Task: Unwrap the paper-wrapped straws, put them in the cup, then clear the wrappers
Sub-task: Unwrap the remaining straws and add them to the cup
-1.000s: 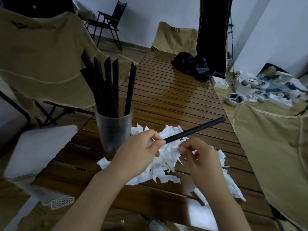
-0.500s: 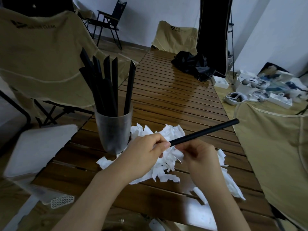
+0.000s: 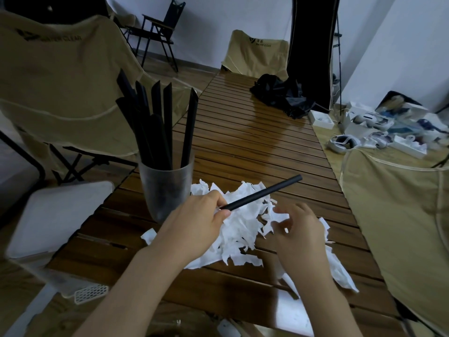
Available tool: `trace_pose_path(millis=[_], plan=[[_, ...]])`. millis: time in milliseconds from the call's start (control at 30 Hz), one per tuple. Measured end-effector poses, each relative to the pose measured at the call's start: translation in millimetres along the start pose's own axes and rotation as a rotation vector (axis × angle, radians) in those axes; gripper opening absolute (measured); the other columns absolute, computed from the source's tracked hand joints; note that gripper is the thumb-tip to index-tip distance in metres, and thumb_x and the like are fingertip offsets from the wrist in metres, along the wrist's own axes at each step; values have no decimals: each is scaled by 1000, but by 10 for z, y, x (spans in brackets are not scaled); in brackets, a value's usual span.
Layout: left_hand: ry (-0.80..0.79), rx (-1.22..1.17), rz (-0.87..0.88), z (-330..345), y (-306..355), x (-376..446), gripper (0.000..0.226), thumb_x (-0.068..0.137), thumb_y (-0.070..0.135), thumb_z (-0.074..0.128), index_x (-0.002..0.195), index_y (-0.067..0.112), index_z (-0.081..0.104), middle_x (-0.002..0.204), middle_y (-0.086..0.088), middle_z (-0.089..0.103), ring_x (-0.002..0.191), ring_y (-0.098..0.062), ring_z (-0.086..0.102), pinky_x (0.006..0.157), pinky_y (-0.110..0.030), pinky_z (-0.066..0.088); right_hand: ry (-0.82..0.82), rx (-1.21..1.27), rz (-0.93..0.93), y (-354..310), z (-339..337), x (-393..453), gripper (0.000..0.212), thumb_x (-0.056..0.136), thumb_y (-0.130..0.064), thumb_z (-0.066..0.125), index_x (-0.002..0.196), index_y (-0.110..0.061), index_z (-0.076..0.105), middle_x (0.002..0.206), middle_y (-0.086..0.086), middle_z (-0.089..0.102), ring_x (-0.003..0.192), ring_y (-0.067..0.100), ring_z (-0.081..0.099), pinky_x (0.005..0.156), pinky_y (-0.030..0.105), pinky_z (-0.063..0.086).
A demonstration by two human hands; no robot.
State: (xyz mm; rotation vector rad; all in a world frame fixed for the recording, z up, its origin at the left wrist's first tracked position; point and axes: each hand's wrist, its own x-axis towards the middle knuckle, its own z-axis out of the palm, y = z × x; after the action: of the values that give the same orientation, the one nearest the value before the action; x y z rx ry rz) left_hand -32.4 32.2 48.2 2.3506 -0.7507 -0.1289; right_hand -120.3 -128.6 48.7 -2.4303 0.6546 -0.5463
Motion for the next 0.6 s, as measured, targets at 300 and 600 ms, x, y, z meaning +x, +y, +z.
trace_pose_path(millis=[300, 600], plan=[[-125, -240, -22, 51, 66, 30, 26, 101, 25, 43, 113, 23, 65, 82, 13, 61, 71, -2, 61, 58, -11, 38, 8, 16, -449, -207, 146, -87, 24, 72, -11, 81, 92, -21, 71, 88, -7, 62, 74, 7, 59, 63, 10, 42], [-173, -215, 46, -2, 68, 42, 31, 100, 31, 43, 73, 40, 55, 61, 20, 53, 62, 5, 55, 61, -9, 34, 185, 101, -441, -127, 118, -44, 16, 73, -2, 79, 71, -17, 72, 80, -8, 56, 75, 12, 56, 62, 19, 41]])
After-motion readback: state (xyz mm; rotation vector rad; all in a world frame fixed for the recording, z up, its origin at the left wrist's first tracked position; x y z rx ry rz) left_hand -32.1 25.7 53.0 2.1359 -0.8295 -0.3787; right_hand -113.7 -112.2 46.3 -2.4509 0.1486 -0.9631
